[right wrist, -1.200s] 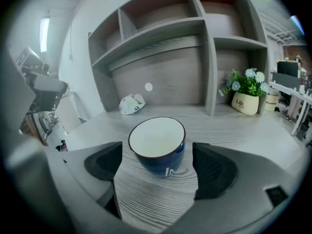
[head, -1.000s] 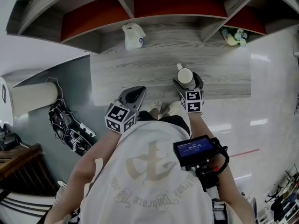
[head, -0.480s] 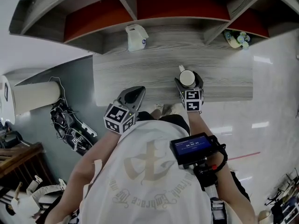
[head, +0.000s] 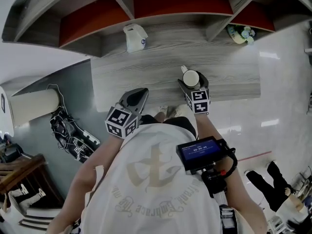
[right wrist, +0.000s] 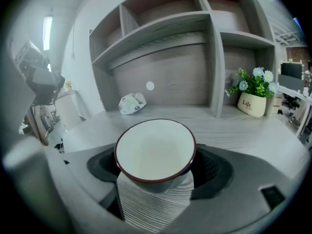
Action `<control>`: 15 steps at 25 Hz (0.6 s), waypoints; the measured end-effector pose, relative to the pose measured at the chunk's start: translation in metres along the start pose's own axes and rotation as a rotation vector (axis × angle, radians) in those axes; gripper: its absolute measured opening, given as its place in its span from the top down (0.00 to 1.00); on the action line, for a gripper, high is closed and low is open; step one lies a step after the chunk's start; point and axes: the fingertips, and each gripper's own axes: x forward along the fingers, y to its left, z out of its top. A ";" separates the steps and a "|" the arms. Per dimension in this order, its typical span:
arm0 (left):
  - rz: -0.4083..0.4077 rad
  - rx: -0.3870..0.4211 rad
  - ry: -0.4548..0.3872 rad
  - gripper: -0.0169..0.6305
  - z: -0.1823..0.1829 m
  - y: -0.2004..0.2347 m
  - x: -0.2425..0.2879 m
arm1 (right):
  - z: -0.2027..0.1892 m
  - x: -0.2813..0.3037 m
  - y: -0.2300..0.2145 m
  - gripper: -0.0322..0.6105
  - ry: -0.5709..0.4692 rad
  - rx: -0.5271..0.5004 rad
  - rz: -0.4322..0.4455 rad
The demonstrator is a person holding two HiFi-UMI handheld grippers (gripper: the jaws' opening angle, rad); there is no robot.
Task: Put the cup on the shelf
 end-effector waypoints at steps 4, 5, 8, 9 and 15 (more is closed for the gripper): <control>-0.004 -0.002 0.004 0.97 -0.001 0.002 0.001 | 0.001 -0.001 0.003 0.31 -0.008 0.011 0.024; -0.006 -0.002 0.006 0.97 -0.002 0.003 0.002 | 0.001 -0.001 0.004 0.31 -0.011 0.014 0.031; -0.011 0.000 0.007 0.97 -0.002 0.003 0.003 | 0.004 -0.001 0.004 0.31 -0.023 0.025 0.050; -0.012 0.002 0.007 0.97 -0.002 0.004 0.003 | 0.005 -0.001 0.004 0.31 -0.028 0.029 0.054; -0.010 0.000 0.003 0.97 0.000 0.006 -0.001 | 0.014 -0.006 0.003 0.31 -0.054 0.044 0.070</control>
